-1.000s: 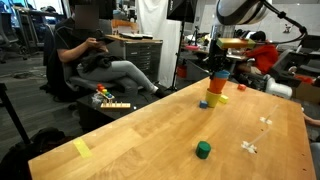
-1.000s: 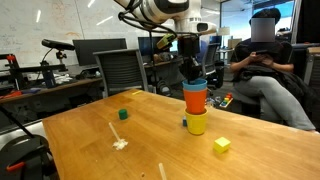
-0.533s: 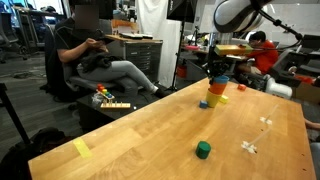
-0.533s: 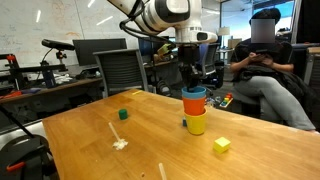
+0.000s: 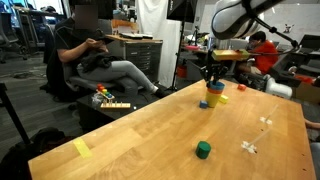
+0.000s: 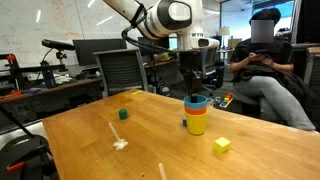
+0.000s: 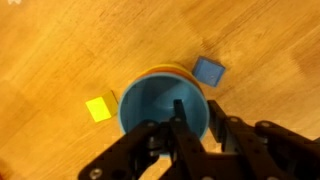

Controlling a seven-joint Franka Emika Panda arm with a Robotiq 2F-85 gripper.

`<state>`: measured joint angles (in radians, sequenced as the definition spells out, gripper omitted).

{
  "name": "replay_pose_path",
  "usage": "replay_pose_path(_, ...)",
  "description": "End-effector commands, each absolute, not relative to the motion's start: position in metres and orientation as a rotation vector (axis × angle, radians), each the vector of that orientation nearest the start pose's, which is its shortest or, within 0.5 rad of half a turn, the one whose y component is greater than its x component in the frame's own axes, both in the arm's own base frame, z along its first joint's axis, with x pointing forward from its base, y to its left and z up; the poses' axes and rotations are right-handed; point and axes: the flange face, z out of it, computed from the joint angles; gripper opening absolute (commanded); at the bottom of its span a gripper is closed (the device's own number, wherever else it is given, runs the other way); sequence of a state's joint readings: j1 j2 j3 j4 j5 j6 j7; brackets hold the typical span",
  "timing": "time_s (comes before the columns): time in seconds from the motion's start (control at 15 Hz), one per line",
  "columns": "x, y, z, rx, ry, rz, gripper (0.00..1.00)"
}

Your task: Stack the cups from back to front

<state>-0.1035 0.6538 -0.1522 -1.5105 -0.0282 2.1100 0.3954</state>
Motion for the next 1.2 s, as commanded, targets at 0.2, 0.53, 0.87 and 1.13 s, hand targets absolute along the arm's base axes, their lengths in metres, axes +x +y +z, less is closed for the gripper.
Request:
replay_pose_path(0.2, 0.696, -0.162, 0.296, -3.111, 1.007, 0.000, 0.85)
replay_pose_path(0.53, 0.685, -0.144, 0.337, -3.109, 0.905, -0.068, 1.00)
replay_pose_path(0.87, 0.641, -0.119, 0.406, -3.163, 0.663, -0.196, 0.99)
replay_pose_path(1.13, 0.591, -0.100, 0.449, -3.200, 0.450, -0.256, 1.00)
